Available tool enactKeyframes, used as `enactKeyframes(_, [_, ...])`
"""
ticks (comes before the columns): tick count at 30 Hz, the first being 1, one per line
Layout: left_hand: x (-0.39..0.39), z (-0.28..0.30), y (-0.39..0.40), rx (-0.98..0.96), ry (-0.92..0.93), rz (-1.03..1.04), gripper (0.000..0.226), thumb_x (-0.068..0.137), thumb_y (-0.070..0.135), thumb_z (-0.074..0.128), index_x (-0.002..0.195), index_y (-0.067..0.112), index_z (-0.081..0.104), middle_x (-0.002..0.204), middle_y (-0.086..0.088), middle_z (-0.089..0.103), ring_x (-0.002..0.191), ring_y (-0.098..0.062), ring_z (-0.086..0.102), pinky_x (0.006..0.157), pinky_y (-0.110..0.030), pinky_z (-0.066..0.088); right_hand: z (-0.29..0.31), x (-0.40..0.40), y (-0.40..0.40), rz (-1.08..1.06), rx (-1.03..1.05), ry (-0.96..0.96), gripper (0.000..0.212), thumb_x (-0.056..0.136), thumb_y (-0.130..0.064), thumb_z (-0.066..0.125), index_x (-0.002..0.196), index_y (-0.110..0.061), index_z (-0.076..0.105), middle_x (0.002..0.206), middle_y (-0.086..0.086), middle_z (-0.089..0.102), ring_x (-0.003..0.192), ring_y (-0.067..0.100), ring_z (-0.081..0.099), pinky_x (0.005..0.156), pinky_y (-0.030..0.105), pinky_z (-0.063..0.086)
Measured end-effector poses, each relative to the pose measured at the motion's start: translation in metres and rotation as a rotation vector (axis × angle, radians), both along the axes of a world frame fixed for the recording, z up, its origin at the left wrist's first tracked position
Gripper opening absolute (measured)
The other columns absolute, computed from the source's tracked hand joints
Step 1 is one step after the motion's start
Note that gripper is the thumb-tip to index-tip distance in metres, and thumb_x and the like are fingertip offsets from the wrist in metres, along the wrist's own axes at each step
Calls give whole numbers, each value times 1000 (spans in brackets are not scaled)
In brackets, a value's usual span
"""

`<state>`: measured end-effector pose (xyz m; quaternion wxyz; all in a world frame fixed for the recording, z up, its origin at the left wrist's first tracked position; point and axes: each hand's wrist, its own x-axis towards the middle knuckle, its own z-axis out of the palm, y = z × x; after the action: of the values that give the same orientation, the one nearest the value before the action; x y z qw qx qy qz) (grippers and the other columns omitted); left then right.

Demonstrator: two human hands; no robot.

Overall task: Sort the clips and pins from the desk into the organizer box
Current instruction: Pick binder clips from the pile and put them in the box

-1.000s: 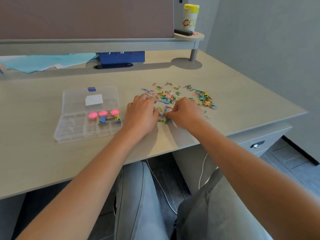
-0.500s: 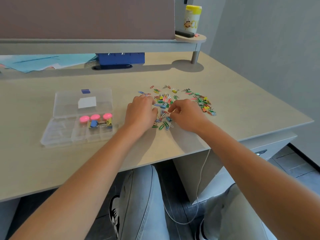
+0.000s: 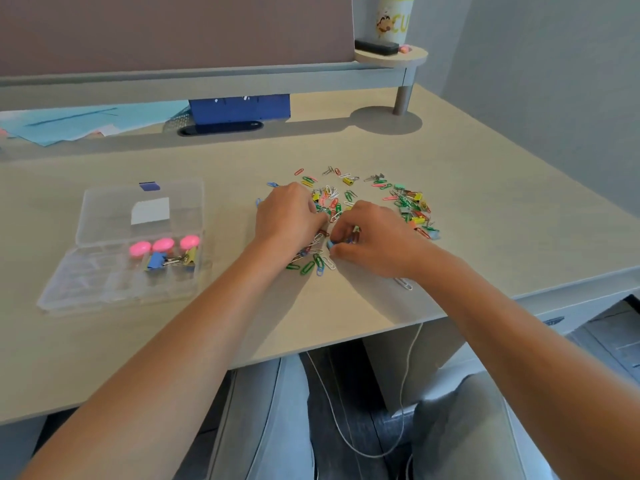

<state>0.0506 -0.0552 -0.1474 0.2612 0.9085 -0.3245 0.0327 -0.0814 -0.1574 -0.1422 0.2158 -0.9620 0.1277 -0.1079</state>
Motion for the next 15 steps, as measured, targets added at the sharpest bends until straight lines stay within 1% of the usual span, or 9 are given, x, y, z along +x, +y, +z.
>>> enactKeyframes(2, [0, 1, -2, 8, 1, -6, 9, 73, 24, 70, 70, 16, 72, 72, -2, 69, 74, -28, 63, 68, -38, 56, 0, -1, -3, 10, -8, 0, 16, 83, -36, 74, 97, -27, 72, 99, -6, 60, 87, 12, 56, 73, 29, 43])
enactKeyframes(4, [1, 3, -2, 13, 5, -18, 8, 73, 20, 67, 69, 16, 73, 74, -4, 69, 74, -31, 64, 68, -37, 56, -1, -2, -4, 8, 3, -16, 17, 82, -36, 75, 96, -27, 70, 97, -9, 63, 82, 8, 56, 69, 28, 42])
enactKeyframes(7, [6, 5, 2, -24, 32, -10, 10, 74, 22, 65, 70, 16, 73, 79, -5, 70, 77, -31, 64, 70, -38, 56, -2, -2, -6, -16, 55, -68, 17, 81, -33, 76, 94, -27, 68, 88, -13, 67, 67, -1, 52, 61, 24, 38])
enactKeyframes(9, [10, 7, 8, -107, 88, -7, 10, 76, 25, 65, 70, 19, 72, 80, -2, 71, 79, -26, 66, 72, -37, 57, -1, -1, -7, -50, 131, -136, 16, 79, -27, 76, 92, -26, 68, 82, -13, 67, 61, -3, 52, 60, 22, 38])
enactKeyframes(11, [11, 11, 14, -215, 200, -11, 9, 80, 23, 67, 74, 19, 73, 78, 2, 71, 77, -18, 67, 71, -31, 55, 3, -2, -8, -99, 294, -215, 12, 79, -19, 75, 88, -22, 69, 78, -10, 67, 58, -2, 52, 59, 19, 40])
enactKeyframes(12, [9, 15, 17, -270, 286, -13, 10, 83, 22, 66, 78, 18, 74, 77, 4, 71, 74, -14, 67, 66, -27, 53, 5, -4, -8, -136, 397, -243, 9, 80, -17, 74, 87, -20, 69, 76, -7, 67, 56, -1, 52, 59, 18, 43])
enactKeyframes(14, [5, 22, 18, -423, 517, 10, 16, 88, 21, 59, 87, 17, 74, 77, 2, 72, 64, -10, 63, 56, -23, 48, 10, -6, -9, -222, 653, -291, 4, 83, -15, 70, 87, -12, 70, 71, -1, 64, 57, 9, 53, 55, 22, 45])
enactKeyframes(15, [2, 26, 18, -513, 658, 39, 19, 90, 19, 55, 92, 15, 74, 77, -1, 71, 60, -11, 60, 52, -23, 46, 12, -6, -11, -272, 837, -316, 6, 85, -12, 67, 87, -7, 69, 70, 3, 60, 56, 13, 51, 54, 25, 45])
